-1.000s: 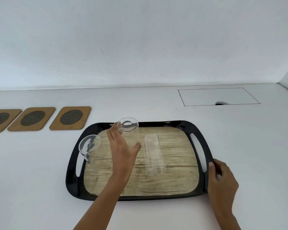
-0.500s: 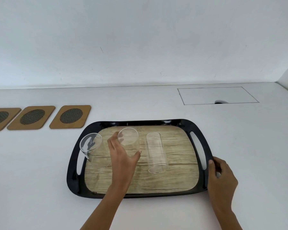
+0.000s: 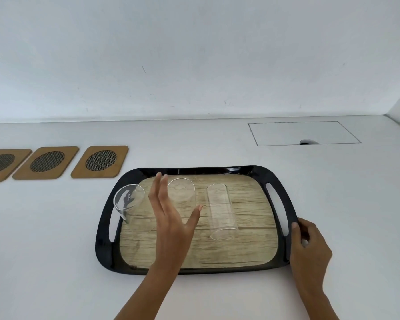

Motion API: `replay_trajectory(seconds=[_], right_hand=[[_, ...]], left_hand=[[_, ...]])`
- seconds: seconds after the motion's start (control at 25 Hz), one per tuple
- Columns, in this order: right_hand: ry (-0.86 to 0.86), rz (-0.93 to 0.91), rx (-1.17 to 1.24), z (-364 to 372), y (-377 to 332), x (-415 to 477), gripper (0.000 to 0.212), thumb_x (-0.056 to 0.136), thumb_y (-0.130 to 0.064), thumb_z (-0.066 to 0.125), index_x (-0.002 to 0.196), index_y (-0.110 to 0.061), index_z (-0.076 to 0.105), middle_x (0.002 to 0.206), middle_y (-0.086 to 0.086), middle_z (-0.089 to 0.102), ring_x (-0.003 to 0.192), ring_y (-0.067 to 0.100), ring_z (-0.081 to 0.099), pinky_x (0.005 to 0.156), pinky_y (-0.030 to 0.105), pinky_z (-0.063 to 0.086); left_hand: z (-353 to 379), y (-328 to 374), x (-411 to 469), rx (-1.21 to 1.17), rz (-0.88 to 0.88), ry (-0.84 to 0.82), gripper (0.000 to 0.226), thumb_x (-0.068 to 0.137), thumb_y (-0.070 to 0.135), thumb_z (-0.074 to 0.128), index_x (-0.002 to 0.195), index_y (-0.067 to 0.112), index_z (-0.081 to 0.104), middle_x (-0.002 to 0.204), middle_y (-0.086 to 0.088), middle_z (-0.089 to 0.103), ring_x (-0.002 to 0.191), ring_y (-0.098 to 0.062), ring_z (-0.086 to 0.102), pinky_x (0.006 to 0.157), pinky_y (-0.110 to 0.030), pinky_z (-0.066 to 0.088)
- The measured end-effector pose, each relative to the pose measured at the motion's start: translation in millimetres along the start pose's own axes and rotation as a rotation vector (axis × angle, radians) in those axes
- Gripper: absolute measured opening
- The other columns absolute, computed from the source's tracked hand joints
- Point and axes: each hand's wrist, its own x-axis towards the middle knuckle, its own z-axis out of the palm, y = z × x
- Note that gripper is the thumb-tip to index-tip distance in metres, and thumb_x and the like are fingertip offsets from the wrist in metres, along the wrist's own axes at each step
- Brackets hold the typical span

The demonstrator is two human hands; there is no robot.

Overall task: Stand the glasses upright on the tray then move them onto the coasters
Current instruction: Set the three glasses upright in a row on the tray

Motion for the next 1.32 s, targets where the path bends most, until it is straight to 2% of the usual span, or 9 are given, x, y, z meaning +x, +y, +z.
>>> replay_trajectory(seconds=[0.16, 0.28, 0.36, 0.44, 0.52, 0.8, 0.92, 1.12, 1.32], right_hand=[[0.01, -0.007, -0.009, 0, -1, -2, 0.018, 0.096, -0.021, 0.053, 0.105, -0.01, 0.064, 0.095, 0.006, 0.067, 0.088, 0.023, 0.06, 0.081, 0.031, 0.04], [0.02, -0.018, -0.015, 0, -2, -1, 0.03, 0.092, -0.031, 0.047, 0.104, -0.01, 0.064, 0.092, 0.005, 0.067, 0.086, 0.023, 0.059, 0.079, 0.031, 0.04], [0.021, -0.027, -0.011, 0, -3, -2, 0.033, 0.09, -0.033, 0.045, 0.103, -0.01, 0.064, 0.092, 0.005, 0.066, 0.086, 0.023, 0.059, 0.079, 0.032, 0.041], [0.026, -0.028, -0.012, 1, -2, -2, 0.029, 0.092, -0.031, 0.047, 0.103, -0.01, 0.064, 0.092, 0.005, 0.067, 0.086, 0.023, 0.06, 0.079, 0.032, 0.042], [0.028, -0.023, -0.01, 1, -2, -1, 0.021, 0.095, -0.025, 0.051, 0.103, -0.01, 0.064, 0.092, 0.005, 0.067, 0.086, 0.024, 0.06, 0.079, 0.032, 0.042], [0.034, -0.034, -0.007, 0, 0, -3, 0.027, 0.093, -0.03, 0.049, 0.103, -0.01, 0.064, 0.091, 0.004, 0.067, 0.085, 0.023, 0.061, 0.077, 0.031, 0.042], [0.025, -0.019, -0.001, 1, -2, -2, 0.022, 0.094, -0.027, 0.05, 0.101, -0.012, 0.064, 0.087, 0.002, 0.066, 0.082, 0.023, 0.06, 0.075, 0.032, 0.041], [0.018, 0.001, -0.012, 0, -4, -2, 0.012, 0.095, -0.014, 0.055, 0.101, -0.01, 0.065, 0.086, 0.001, 0.065, 0.081, 0.022, 0.06, 0.075, 0.032, 0.04], [0.033, -0.003, -0.016, -1, -5, -2, 0.011, 0.095, -0.015, 0.056, 0.099, -0.012, 0.065, 0.083, 0.001, 0.066, 0.077, 0.011, 0.059, 0.068, 0.023, 0.039]], left_hand=[[4, 13, -6, 0.099, 0.356, -0.07, 0.068, 0.082, -0.014, 0.061, 0.141, 0.008, 0.035, 0.152, -0.009, 0.026, 0.145, -0.02, 0.027, 0.118, -0.047, 0.025], [17, 10, -8, 0.209, 0.576, -0.409, 0.078, 0.074, -0.029, 0.048, 0.14, 0.013, 0.041, 0.15, -0.004, 0.036, 0.144, -0.018, 0.029, 0.12, -0.04, 0.024], [23, 5, -8, 0.251, 0.592, -0.616, 0.082, 0.07, -0.027, 0.027, 0.139, 0.015, 0.044, 0.152, -0.003, 0.037, 0.146, -0.016, 0.023, 0.119, -0.036, 0.026], [28, 2, -9, 0.234, 0.513, -0.724, 0.085, 0.067, -0.022, 0.019, 0.139, 0.016, 0.044, 0.154, 0.0, 0.032, 0.147, -0.012, 0.015, 0.12, -0.035, 0.024], [33, 7, -11, 0.185, 0.31, -0.75, 0.081, 0.07, -0.024, 0.03, 0.138, 0.016, 0.044, 0.155, 0.003, 0.028, 0.144, -0.005, 0.012, 0.12, -0.036, 0.024], [64, 32, -4, 0.085, -0.227, -0.542, 0.027, 0.098, 0.014, 0.043, 0.124, 0.015, 0.048, 0.154, -0.005, 0.014, 0.143, -0.022, 0.01, 0.117, -0.043, 0.025], [74, 37, 3, 0.135, -0.351, -0.524, 0.049, 0.093, 0.028, 0.058, 0.133, 0.012, 0.033, 0.153, -0.013, 0.008, 0.141, -0.031, 0.011, 0.116, -0.045, 0.025], [76, 40, 14, 0.228, -0.428, -0.555, 0.086, 0.091, 0.024, 0.062, 0.149, 0.002, 0.001, 0.152, -0.023, 0.008, 0.14, -0.038, 0.017, 0.117, -0.042, 0.023], [75, 47, 23, 0.431, -0.541, -0.589, 0.092, 0.089, 0.037, 0.064, 0.147, -0.004, 0.005, 0.141, -0.022, 0.035, 0.127, -0.036, 0.045, 0.097, -0.039, 0.044]])
